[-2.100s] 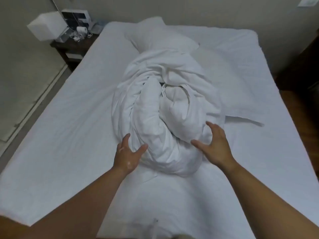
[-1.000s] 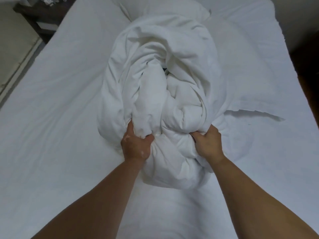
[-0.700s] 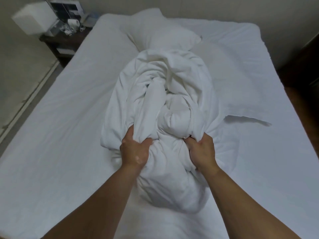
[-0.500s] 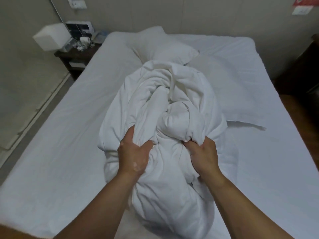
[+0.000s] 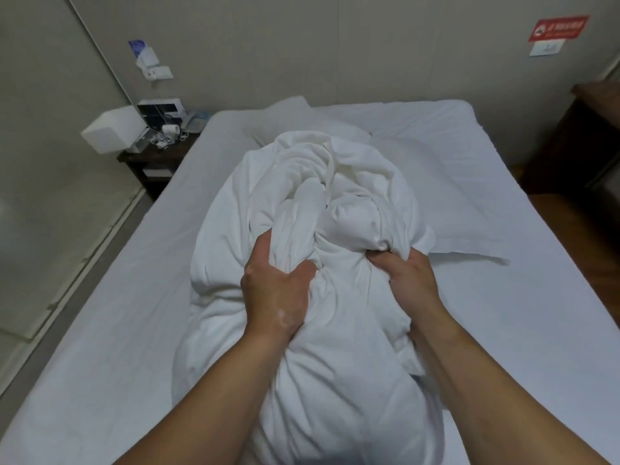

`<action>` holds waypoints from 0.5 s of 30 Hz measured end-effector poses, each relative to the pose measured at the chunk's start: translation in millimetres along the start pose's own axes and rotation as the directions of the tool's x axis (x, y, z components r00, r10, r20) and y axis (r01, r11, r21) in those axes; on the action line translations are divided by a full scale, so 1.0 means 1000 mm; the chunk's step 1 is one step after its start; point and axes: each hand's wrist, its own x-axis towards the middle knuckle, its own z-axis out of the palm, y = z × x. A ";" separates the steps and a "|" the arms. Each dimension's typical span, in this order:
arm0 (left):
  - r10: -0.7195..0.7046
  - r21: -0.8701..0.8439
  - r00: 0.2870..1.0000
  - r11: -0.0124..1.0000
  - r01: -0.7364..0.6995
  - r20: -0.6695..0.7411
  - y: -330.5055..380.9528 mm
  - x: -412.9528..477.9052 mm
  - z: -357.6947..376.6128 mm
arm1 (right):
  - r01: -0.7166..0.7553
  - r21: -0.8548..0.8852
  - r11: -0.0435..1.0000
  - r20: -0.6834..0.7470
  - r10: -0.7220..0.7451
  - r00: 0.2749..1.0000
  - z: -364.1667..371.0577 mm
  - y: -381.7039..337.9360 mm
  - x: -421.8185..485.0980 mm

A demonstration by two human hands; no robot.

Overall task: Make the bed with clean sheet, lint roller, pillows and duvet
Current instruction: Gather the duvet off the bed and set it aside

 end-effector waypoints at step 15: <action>-0.306 0.298 0.907 0.929 0.218 0.290 -0.138 0.104 0.113 | -0.031 -0.853 0.521 0.076 0.182 0.980 0.034 0.122 0.055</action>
